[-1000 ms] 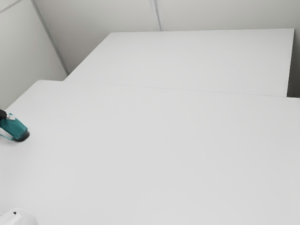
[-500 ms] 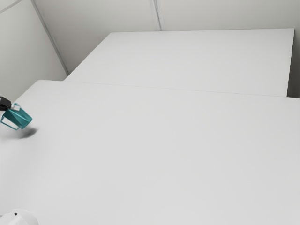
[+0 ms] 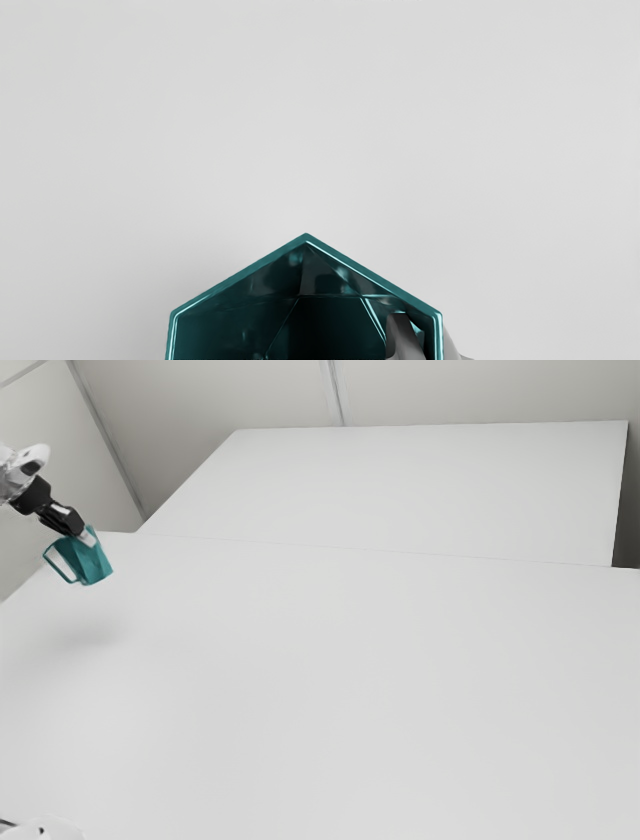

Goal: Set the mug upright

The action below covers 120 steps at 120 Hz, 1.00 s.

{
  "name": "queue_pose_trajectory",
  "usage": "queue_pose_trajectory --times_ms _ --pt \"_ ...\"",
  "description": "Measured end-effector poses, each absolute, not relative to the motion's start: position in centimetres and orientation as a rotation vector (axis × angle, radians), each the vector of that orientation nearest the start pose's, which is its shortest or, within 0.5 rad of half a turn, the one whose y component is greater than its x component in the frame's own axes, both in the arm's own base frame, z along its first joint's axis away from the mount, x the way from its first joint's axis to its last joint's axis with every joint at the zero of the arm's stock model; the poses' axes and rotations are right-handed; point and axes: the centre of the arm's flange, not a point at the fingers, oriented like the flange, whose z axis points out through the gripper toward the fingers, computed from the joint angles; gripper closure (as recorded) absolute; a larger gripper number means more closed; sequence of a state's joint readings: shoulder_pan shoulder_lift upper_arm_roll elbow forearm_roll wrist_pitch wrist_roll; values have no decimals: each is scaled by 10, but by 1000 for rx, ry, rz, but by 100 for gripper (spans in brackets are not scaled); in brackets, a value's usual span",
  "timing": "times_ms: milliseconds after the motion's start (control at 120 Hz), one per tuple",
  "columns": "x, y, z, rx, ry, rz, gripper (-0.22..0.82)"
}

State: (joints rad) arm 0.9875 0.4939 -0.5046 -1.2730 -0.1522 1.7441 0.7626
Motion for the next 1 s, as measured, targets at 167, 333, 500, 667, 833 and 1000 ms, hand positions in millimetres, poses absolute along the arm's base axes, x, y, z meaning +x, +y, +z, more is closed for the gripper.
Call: queue_pose_trajectory --times_ms 167,333,500,667,833,1000 --pt "625 305 495 -3310 430 -315 79" --pt "649 238 478 -3235 468 -208 79" --pt "664 173 457 -3175 497 -137 79" --pt "674 102 445 -3100 558 -101 79" --pt "680 37 432 -3028 614 -95 79" --pt "684 -19 423 -3002 651 -138 79"
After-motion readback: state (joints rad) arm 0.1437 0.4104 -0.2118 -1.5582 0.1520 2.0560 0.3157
